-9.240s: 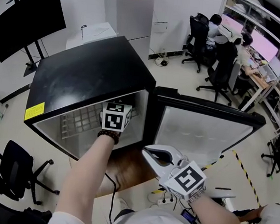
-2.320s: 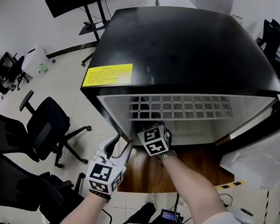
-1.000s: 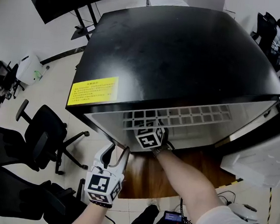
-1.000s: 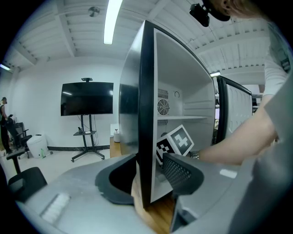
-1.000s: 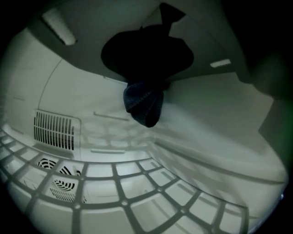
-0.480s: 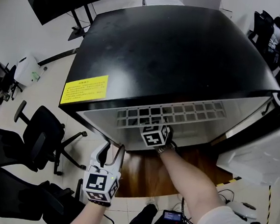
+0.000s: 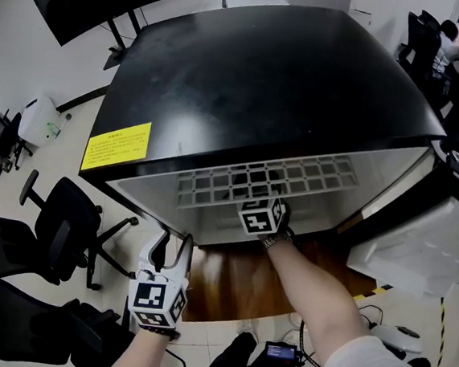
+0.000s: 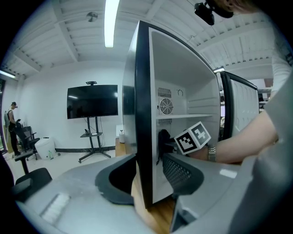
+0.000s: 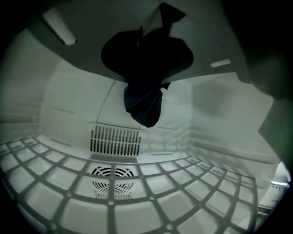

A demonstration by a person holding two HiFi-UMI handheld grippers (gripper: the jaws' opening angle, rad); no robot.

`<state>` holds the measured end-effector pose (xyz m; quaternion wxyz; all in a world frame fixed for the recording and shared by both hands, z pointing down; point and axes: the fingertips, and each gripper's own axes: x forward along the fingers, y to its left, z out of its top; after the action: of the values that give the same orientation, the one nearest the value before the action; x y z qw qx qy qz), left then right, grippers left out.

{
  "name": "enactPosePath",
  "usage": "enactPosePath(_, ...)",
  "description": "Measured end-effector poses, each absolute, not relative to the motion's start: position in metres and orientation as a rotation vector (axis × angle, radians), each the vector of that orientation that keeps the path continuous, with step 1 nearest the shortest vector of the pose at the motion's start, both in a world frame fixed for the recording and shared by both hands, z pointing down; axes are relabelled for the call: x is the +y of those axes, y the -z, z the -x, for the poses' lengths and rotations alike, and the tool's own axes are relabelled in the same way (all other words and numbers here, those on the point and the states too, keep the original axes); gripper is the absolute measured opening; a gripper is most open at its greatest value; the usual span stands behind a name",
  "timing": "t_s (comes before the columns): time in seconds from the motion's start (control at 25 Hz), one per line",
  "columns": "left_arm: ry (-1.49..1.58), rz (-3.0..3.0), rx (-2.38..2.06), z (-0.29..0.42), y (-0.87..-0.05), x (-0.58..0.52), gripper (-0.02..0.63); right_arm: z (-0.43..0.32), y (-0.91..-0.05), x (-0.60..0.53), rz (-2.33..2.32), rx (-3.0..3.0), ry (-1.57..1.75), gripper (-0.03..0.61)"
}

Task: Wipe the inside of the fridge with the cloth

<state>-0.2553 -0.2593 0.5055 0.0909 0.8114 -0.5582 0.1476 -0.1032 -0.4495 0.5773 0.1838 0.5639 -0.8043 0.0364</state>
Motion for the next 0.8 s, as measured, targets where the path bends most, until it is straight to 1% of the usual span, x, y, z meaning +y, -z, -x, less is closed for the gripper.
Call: enactPosePath(0.8,-0.433,-2.385,-1.692,0.256,-0.506,-0.26,0.176,0.017,-0.573,-0.455,-1.738,-2.146,-0.117,0.061)
